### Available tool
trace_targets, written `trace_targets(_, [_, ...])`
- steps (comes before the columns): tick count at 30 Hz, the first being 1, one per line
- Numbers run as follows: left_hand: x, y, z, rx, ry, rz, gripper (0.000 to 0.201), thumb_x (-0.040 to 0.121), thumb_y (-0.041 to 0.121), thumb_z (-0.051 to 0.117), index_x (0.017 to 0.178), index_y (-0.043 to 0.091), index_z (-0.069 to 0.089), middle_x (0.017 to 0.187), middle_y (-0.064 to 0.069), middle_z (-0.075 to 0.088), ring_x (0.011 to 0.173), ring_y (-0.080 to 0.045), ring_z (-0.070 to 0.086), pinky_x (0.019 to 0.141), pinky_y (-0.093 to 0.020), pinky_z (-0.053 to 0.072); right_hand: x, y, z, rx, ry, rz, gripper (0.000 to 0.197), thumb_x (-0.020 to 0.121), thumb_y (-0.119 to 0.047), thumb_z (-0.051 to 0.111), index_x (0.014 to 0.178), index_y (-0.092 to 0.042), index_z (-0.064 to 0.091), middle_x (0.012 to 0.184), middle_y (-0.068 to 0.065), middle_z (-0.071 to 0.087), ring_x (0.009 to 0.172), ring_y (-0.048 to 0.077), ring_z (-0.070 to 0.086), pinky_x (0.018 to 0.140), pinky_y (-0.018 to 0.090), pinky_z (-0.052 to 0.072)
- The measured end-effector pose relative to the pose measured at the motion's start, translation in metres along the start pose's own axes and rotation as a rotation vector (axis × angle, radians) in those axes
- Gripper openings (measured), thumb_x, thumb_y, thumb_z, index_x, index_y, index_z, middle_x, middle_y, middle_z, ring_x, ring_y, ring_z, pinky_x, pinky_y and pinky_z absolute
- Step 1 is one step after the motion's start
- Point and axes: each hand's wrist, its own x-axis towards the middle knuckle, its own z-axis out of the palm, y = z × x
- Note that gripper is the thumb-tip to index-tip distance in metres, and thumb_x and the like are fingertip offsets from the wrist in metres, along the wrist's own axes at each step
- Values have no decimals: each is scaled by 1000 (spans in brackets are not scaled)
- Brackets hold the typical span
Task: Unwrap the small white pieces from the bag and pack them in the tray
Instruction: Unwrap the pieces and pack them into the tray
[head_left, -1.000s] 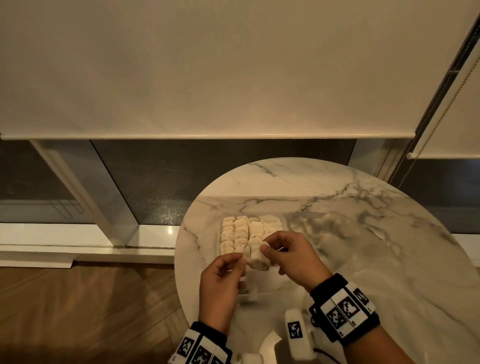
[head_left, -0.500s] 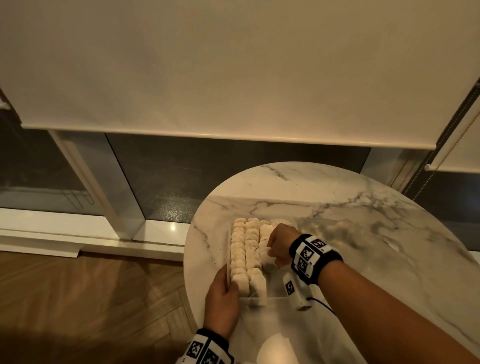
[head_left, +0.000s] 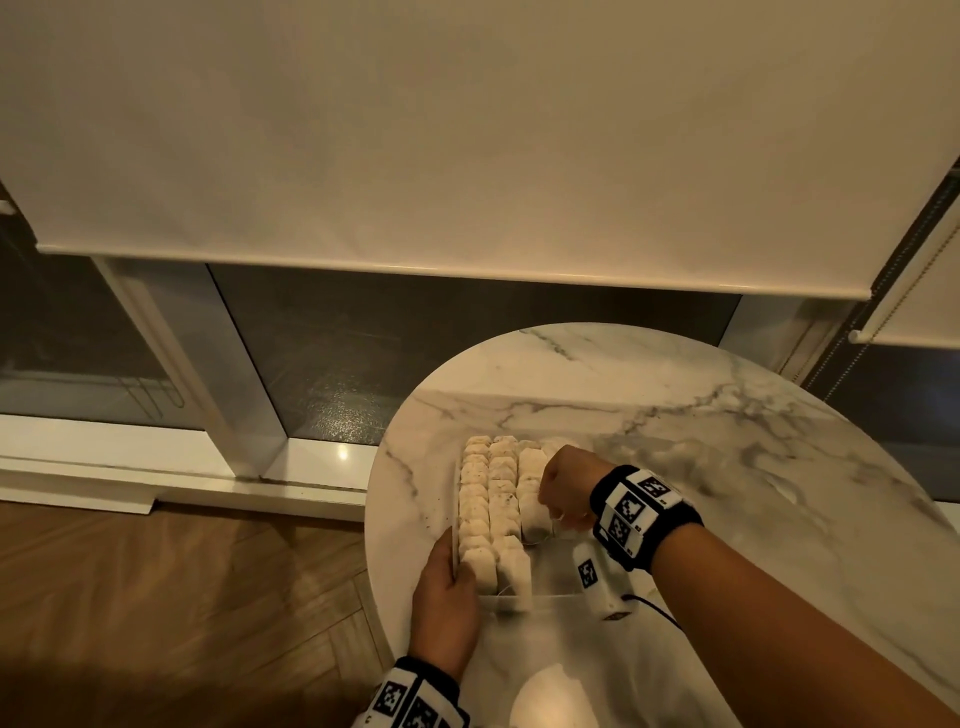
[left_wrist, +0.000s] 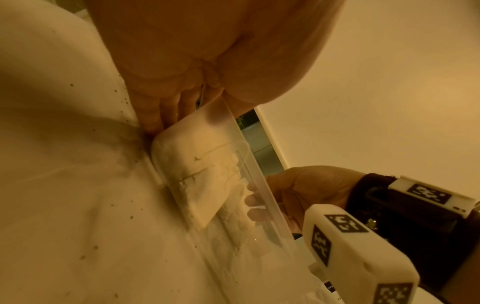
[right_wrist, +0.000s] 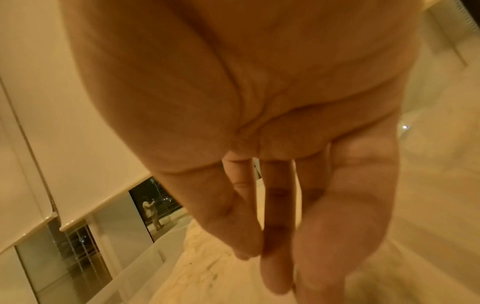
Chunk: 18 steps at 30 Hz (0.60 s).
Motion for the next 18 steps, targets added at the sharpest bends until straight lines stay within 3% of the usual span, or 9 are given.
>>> trace_targets(2, [0,-1,0,2,1,-10,47,100,5,47,145,19,50,139,3,58,127,-13,53,110,-28,38,-7,-1,3,58,-60,-35,24,91,-8,63,113,-2,69,95,9,71,71,19,68,56,26,56])
trace_targets(5, [-2,0,0,-12,3,-23,47,99,5,47,145,17,51,140,1,58,128,-14,53,111,-28,38,-15,-3,9,125,-101,-51,30,91,-10,63,121,-4,66,96,8,66,63,12,61,42,19,48])
trace_targets(7, [-3,2,-1,-33,4,-27,45,100,4,48,143,15,52,138,0,59,126,-15,54,106,-26,39,-20,-1,12,182,-98,-56,30,92,-11,61,121,-6,67,97,9,67,63,12,60,45,20,50])
trace_targets(10, [-5,8,-4,-92,-4,-50,38,100,5,51,135,18,56,127,4,62,115,-13,58,96,-24,42,-35,6,13,323,-40,-66,19,92,-14,58,105,-12,72,96,9,73,71,20,64,64,32,58])
trace_targets(14, [-6,13,-7,-104,53,-100,40,97,15,59,136,22,54,134,0,59,120,-18,55,106,-38,43,-82,22,10,702,118,-139,8,92,-15,63,94,-14,71,86,9,73,69,19,67,55,29,53])
trace_targets(16, [-7,19,-8,36,172,-82,42,94,23,64,135,25,55,135,-1,56,126,-23,49,111,-43,40,-116,33,7,900,169,-196,7,92,-13,65,94,-13,71,88,12,74,72,20,70,54,29,52])
trace_targets(18, [-13,32,-9,212,295,21,39,88,30,69,126,29,61,134,-1,58,128,-26,45,111,-44,36,-147,45,3,1046,202,-251,7,93,-10,65,95,-10,72,88,14,74,73,22,70,54,31,52])
